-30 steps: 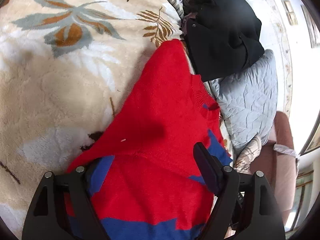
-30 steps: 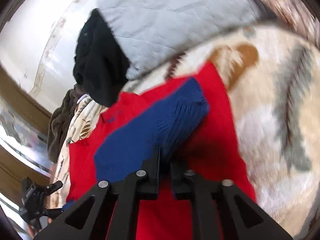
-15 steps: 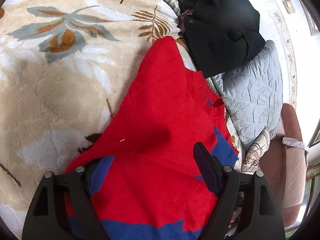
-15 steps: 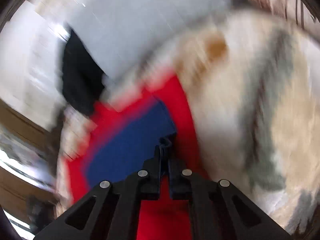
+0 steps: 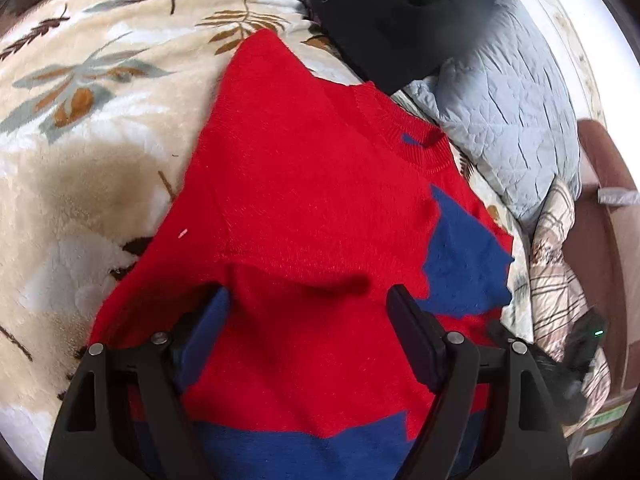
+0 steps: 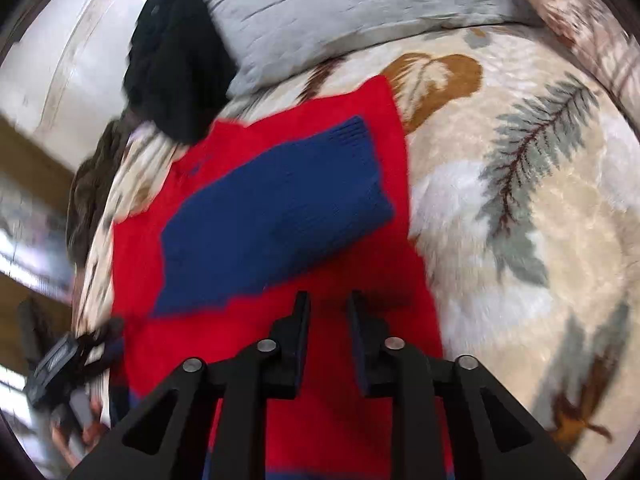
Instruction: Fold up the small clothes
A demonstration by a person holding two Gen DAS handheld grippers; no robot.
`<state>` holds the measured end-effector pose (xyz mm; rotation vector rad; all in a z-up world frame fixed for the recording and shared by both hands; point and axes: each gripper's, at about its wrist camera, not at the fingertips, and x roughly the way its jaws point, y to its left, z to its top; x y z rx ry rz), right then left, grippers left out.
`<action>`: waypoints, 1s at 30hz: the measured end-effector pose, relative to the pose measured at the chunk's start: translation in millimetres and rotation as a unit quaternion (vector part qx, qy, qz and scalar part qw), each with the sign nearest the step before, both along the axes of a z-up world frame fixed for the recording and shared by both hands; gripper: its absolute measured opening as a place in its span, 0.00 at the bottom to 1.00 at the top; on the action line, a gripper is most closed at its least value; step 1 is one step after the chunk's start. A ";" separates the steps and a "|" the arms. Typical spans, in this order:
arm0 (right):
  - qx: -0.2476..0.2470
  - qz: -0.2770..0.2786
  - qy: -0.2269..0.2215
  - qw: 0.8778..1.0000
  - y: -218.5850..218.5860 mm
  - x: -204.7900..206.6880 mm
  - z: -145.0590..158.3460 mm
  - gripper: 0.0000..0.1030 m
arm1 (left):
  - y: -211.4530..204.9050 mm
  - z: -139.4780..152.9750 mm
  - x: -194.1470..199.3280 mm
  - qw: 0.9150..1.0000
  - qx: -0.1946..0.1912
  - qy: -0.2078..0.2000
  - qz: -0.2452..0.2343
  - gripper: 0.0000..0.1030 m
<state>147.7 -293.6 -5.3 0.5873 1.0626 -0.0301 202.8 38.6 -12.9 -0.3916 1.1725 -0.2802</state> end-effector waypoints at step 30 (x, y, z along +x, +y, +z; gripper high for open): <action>0.016 0.032 0.012 0.999 -26.0 -227.6 -3.3 0.51 | 81.1 32.1 -187.2 0.987 0.007 0.118 -0.107 0.79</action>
